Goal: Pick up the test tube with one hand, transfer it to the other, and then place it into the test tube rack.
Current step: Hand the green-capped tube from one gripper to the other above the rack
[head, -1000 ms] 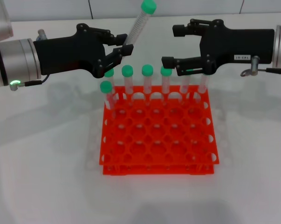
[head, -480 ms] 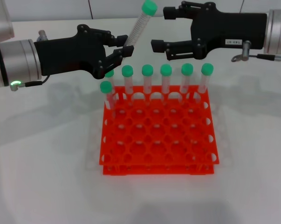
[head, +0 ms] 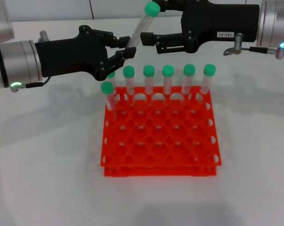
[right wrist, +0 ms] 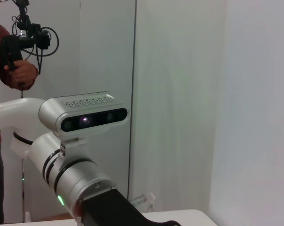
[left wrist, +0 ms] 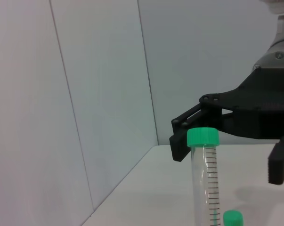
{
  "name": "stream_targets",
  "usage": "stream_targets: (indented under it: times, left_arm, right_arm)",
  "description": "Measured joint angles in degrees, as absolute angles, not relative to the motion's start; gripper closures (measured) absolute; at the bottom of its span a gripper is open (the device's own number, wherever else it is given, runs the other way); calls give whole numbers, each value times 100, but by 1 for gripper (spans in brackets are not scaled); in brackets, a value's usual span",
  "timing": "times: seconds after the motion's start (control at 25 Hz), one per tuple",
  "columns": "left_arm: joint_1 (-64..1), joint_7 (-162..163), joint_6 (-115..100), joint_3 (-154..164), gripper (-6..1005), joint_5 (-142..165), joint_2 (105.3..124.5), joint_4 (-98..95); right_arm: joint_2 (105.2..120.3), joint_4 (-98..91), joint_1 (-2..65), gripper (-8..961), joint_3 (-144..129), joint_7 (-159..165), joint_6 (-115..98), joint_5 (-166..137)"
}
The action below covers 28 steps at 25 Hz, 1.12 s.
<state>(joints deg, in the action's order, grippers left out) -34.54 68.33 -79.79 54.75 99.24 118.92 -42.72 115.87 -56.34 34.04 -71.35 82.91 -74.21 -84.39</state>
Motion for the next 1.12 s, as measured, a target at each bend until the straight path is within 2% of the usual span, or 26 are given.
stream_targets:
  times: [0.16,0.48,1.12]
  left_arm:
    - [-3454,6833,-7981,5475,806,9924,11892,-4272]
    - [-3454,6844,-7981,5475,806,9924,11892,-4272]
    - [-3454,6845,-7981,5475,806,9921,11892,-4271]
  right_arm:
    - [11585,-5622,3414,117,-7136,8292,-7360,-8437]
    - [11573,-5624,3425,256,-7137,8292,-7288,-8437]
    - [11565,-5652,3508,317,-7136,8288,-7298,-8365]
